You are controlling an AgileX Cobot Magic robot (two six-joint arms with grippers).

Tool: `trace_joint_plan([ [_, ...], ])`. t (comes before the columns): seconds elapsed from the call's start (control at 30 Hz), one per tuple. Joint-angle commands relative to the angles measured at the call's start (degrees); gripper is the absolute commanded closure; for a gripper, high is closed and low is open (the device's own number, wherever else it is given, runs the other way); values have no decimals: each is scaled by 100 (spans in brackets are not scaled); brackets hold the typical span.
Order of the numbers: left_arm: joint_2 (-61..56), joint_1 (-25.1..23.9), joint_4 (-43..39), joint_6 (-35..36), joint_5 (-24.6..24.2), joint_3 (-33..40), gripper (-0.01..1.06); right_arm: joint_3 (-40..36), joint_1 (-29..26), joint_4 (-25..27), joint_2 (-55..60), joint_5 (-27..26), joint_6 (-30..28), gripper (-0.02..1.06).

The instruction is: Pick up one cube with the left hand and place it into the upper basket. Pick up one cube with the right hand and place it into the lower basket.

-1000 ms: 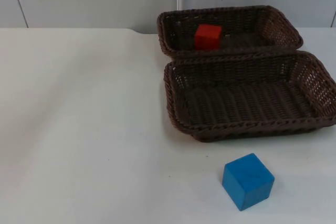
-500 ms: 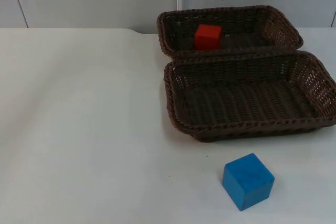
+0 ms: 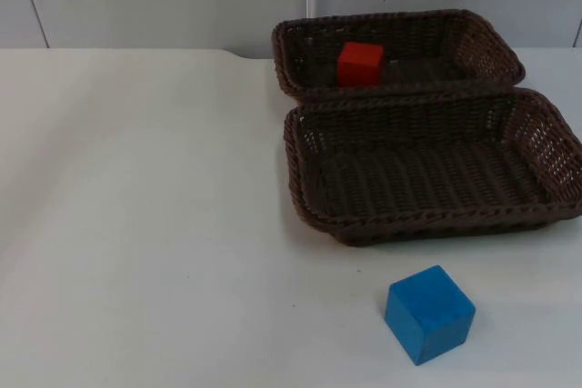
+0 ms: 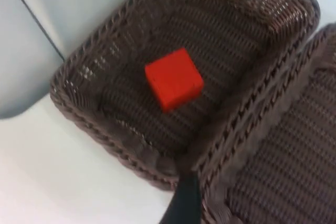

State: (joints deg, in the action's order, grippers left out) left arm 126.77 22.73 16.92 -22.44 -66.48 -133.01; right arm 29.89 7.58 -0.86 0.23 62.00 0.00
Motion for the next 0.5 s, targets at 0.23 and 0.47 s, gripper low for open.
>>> trace_joint_plan([
  [0.23, -327, -13, -299, 50, -348, 34, 31, -37, -33, 0, -23, -17, 0, -1],
  [0.47, -990, -13, -316, 174, -348, 844, 31, -37, -33, 0, -23, -17, 0, -1],
])
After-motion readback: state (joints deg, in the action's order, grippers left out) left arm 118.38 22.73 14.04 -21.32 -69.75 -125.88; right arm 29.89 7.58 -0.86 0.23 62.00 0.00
